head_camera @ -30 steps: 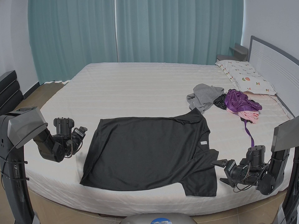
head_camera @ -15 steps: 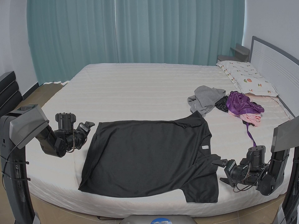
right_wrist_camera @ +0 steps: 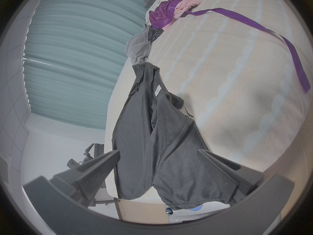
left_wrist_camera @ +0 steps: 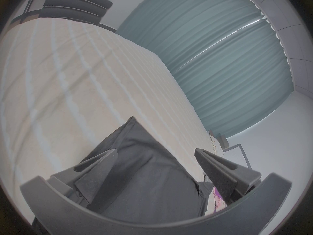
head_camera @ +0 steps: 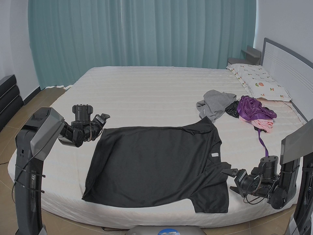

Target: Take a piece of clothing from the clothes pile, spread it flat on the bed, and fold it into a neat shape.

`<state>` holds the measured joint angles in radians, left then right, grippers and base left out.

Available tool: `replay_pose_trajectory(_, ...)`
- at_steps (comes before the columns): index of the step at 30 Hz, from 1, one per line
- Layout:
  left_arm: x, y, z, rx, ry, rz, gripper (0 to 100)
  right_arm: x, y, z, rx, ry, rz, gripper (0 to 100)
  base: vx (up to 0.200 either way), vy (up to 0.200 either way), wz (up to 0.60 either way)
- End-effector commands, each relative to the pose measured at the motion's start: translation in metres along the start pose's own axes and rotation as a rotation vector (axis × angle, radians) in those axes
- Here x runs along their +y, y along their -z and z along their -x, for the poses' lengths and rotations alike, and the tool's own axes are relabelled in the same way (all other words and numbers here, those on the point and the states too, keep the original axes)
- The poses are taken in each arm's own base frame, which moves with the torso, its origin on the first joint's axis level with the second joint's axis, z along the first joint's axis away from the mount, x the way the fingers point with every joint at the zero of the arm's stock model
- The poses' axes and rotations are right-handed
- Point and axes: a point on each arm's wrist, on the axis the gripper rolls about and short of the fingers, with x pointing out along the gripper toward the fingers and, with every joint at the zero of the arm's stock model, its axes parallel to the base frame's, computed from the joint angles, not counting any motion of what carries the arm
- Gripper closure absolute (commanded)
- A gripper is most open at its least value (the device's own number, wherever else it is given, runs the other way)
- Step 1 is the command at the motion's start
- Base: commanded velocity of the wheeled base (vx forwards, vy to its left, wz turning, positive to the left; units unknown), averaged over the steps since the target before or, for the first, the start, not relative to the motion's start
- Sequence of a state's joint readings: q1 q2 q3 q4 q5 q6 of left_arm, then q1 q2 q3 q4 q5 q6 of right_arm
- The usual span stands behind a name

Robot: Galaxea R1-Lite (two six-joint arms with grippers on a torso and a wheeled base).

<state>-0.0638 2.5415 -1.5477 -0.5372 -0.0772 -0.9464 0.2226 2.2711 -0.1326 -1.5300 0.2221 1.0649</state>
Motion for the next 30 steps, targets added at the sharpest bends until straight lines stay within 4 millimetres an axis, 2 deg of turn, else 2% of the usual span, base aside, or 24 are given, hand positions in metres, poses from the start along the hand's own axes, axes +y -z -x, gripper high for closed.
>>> replay_pose_trajectory(1,0.023,0.015,-0.042,0.004,-0.059,-0.006,0,-0.006,0.005,-0.001,0.01,0.018,0.005,0,0.0,0.0,0.0)
replay_pose_trajectory(15,0.034,0.016,-0.071,-0.109,-0.15,-0.023,0,-0.006,0.005,-0.001,0.012,0.017,0.002,0,0.0,0.0,0.0)
replay_pose_trajectory(27,0.042,0.022,-0.077,-0.093,-0.186,-0.075,0,-0.006,0.005,-0.001,0.012,0.018,0.003,0,0.0,0.0,0.0)
replay_pose_trajectory(28,0.043,0.023,-0.078,-0.09,-0.188,-0.081,100,-0.006,0.005,-0.001,0.012,0.018,0.003,0,0.0,0.0,0.0)
replay_pose_trajectory(30,0.044,0.023,-0.077,-0.086,-0.194,-0.088,100,-0.006,0.006,-0.001,0.012,0.019,0.002,0,0.0,0.0,0.0)
